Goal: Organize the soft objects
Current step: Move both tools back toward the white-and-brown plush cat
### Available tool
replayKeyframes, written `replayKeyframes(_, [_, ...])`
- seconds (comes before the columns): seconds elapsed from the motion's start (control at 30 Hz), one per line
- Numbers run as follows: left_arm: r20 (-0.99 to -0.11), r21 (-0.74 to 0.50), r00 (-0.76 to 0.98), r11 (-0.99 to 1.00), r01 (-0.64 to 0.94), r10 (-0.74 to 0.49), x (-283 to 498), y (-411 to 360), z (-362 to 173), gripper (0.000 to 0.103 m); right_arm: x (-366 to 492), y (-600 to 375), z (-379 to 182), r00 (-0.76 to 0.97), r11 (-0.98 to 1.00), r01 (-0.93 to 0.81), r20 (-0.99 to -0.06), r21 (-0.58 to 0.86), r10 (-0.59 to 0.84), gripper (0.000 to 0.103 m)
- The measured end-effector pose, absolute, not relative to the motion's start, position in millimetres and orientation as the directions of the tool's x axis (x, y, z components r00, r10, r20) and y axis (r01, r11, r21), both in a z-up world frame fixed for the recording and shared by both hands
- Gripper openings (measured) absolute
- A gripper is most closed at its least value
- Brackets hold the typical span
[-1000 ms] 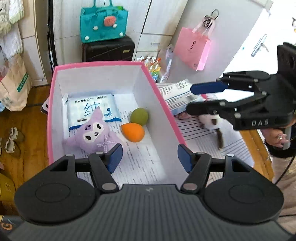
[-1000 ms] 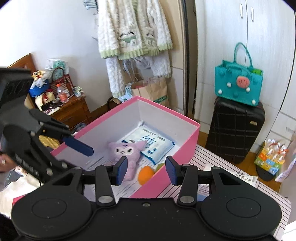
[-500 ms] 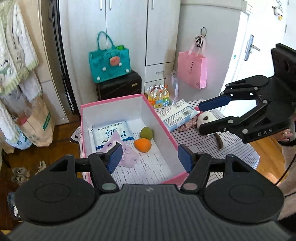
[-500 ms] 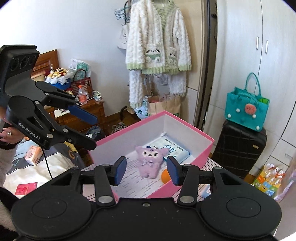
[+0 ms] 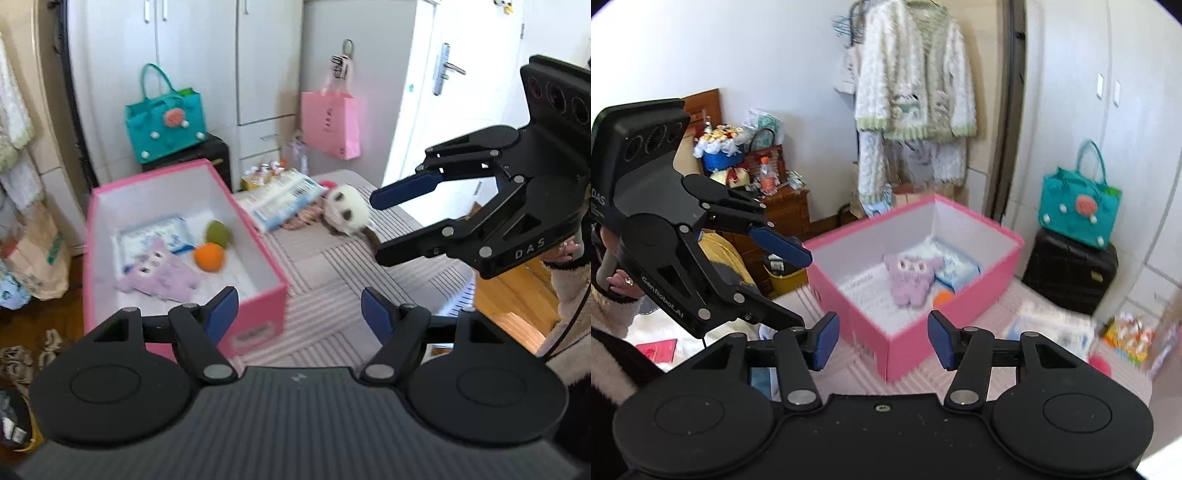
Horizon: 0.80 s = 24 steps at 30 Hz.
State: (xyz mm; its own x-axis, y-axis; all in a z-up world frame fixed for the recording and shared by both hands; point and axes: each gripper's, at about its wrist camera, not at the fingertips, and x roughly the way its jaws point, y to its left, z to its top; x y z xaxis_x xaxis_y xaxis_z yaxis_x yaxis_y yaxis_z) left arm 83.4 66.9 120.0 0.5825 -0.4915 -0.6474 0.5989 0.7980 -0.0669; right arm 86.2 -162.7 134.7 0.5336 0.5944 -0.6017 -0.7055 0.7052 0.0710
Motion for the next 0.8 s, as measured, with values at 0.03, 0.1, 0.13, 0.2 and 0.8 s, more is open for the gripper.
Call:
replayKeyframes(0.03, [-0.649,-0.067,0.576,0.791,0.608,-0.497,82,62,114,0.073,82,-166,128,0.531,0.713,-0.697,-0.609,0.082,0.589,0.059])
replayKeyframes(0.1, [-0.652,-0.057,0.574,0.786,0.615,-0.496,80,55,103,0.073,76,-172,115,0.522,0.726,-0.679,-0.622,0.112,0.584,0.059])
replayKeyframes(0.13, [-0.651,-0.056,0.577,0.789,0.612,-0.494,81,51,99,0.073,75,-176,107,0.519,0.736,-0.665,-0.629,0.128,0.578,0.059])
replayKeyframes(0.2, [-0.642,-0.070,0.585,0.798,0.599,-0.495,83,45,91,0.073,73,-184,94,0.519,0.751,-0.643,-0.637,0.149,0.571,0.060])
replayKeyframes(0.8, [-0.495,-0.152,0.633,0.777,0.611,-0.595,115,-39,39,0.079,80,-278,6,0.784,0.942,-0.335,-0.545,0.032,0.297,0.068])
